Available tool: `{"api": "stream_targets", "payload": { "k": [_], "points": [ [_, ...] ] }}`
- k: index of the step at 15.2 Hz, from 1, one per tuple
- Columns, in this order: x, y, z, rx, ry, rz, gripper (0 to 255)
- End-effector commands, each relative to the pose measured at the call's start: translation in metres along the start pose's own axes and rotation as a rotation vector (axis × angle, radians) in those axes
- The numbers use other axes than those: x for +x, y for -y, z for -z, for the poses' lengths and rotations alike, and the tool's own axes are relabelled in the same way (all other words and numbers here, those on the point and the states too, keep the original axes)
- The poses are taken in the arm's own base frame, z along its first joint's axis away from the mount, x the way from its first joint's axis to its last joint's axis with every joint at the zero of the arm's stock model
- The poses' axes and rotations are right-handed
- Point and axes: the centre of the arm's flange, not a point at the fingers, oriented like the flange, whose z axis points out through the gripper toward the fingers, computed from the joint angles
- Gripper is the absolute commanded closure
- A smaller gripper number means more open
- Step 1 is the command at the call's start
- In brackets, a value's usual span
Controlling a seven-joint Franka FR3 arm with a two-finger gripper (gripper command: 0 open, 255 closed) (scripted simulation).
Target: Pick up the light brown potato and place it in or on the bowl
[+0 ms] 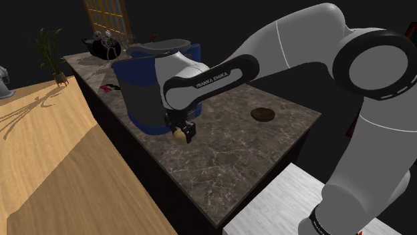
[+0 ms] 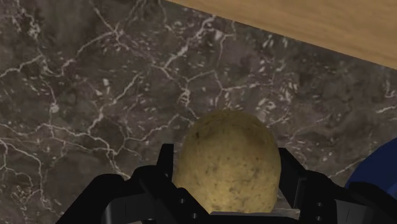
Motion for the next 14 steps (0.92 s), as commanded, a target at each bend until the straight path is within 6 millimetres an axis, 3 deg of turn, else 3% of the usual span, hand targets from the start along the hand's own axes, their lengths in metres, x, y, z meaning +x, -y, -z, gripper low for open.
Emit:
{"api": "stream_targets", "payload": {
  "k": [1,7,14],
  "points": [
    [0.0,-0.001,0.012,0.0,0.0,0.0,255],
    [0.001,-0.002,0.039,0.0,0.0,0.0,255],
    [0.086,-0.038,0.035,0.0,0.0,0.0,255]
  ]
}}
